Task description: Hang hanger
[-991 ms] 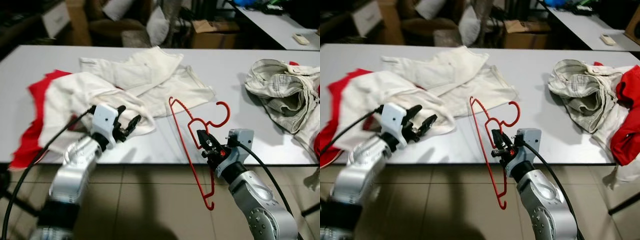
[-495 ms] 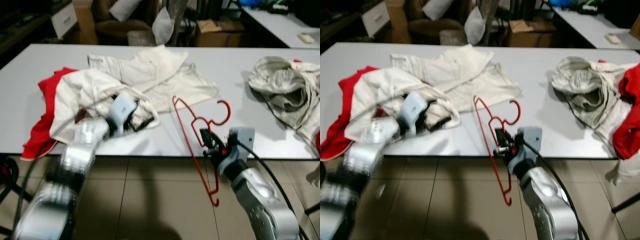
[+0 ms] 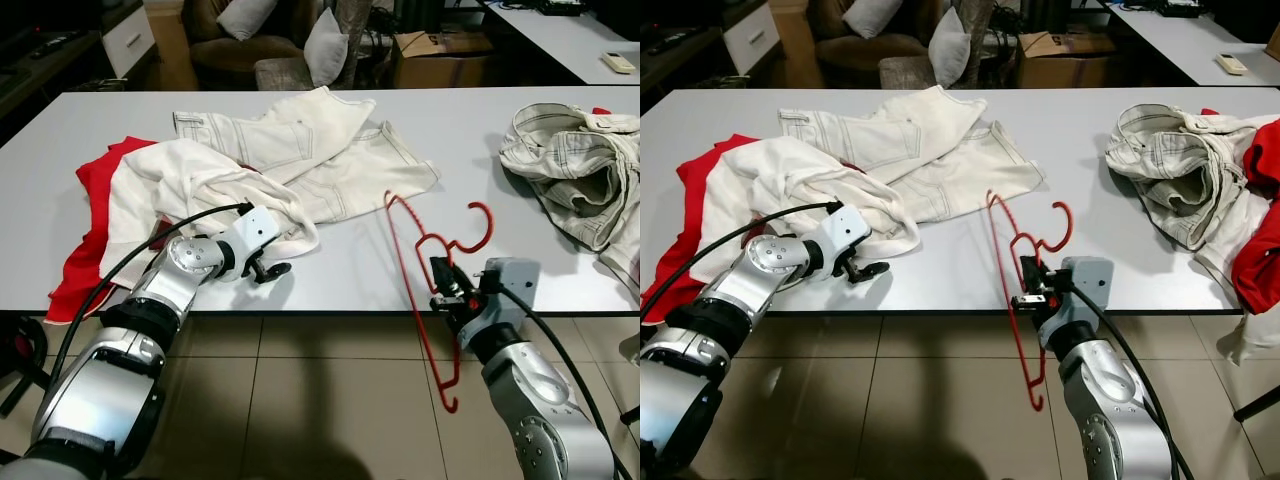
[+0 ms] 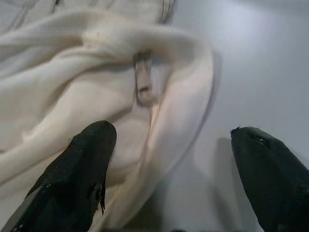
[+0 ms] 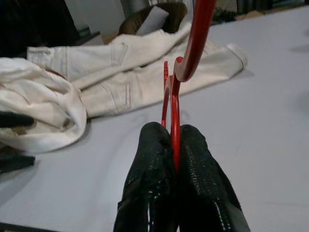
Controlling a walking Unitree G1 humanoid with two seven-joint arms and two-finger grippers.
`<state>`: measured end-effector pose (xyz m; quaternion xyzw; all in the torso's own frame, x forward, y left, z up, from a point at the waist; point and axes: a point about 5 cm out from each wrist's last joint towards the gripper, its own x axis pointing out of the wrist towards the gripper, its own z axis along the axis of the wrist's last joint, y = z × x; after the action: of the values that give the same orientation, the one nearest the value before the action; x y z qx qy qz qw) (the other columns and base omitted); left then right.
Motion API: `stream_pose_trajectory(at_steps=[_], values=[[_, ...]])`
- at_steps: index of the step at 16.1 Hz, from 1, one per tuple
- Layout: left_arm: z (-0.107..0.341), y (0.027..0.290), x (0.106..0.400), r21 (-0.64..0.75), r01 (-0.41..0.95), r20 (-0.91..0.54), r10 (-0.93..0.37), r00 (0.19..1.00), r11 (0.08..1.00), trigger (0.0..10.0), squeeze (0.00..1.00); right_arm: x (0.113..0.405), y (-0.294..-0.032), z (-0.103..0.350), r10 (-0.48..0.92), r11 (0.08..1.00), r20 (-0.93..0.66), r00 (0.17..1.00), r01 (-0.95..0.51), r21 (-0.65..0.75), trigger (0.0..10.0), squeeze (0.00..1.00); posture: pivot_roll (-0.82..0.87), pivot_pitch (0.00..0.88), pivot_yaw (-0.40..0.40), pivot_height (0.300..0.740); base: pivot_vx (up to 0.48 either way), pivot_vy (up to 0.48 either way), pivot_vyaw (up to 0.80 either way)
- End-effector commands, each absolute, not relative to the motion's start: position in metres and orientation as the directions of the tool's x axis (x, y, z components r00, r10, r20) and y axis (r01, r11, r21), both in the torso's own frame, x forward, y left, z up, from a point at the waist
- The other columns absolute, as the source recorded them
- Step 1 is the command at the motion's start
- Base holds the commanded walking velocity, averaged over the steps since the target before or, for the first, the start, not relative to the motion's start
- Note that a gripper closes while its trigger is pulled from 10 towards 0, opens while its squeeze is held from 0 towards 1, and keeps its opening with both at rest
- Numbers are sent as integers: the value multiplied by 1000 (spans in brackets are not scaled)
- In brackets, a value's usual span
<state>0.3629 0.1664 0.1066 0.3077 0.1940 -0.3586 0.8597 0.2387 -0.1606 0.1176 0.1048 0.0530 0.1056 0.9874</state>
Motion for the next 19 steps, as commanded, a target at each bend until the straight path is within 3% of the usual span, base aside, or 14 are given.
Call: stream_pose_trajectory(at_steps=[1,3,4,5,8,10,13,14,17,19], values=[[105,175,363,396,727,-592,-449,669,561,10000,0,239,-160,121,213,956,-63,975,-195,220,10000,0,-171,0,74,740,0,0,0],[85,178,355,306,726,-653,-419,631,616,10000,0,242,-157,121,227,952,-60,972,-209,225,10000,0,-159,0,63,740,0,0,0],[74,167,350,148,695,-637,-470,611,704,10000,0,245,-156,122,233,948,-56,971,-214,235,10000,0,-154,0,57,740,0,0,0],[69,158,347,34,678,-624,-514,588,734,10000,0,246,-156,123,234,946,-53,971,-214,241,10000,0,-152,0,55,740,0,0,0],[63,132,343,-255,602,-547,-626,555,756,10000,0,248,-158,125,223,942,-42,974,-204,267,10000,0,-154,0,59,740,0,0,0],[66,110,342,-423,575,-481,-711,512,700,10000,0,248,-160,126,209,941,-36,977,-191,281,10000,0,-161,0,66,740,0,0,0],[76,86,343,-528,573,-399,-779,484,627,10000,0,247,-163,126,188,942,-33,982,-171,290,10000,0,-165,0,71,740,0,0,0],[84,63,341,-570,601,-344,-827,444,560,10000,0,246,-166,125,170,942,-33,985,-153,298,10000,0,-166,0,73,740,0,0,0],[94,34,337,-596,638,-269,-870,414,488,10000,0,247,-170,125,144,946,-32,989,-128,297,10000,0,-167,0,75,740,0,0,0],[105,21,340,-585,657,-202,-870,449,475,10000,0,248,-174,126,123,949,-30,992,-109,296,10000,0,-165,0,75,740,0,0,0]])
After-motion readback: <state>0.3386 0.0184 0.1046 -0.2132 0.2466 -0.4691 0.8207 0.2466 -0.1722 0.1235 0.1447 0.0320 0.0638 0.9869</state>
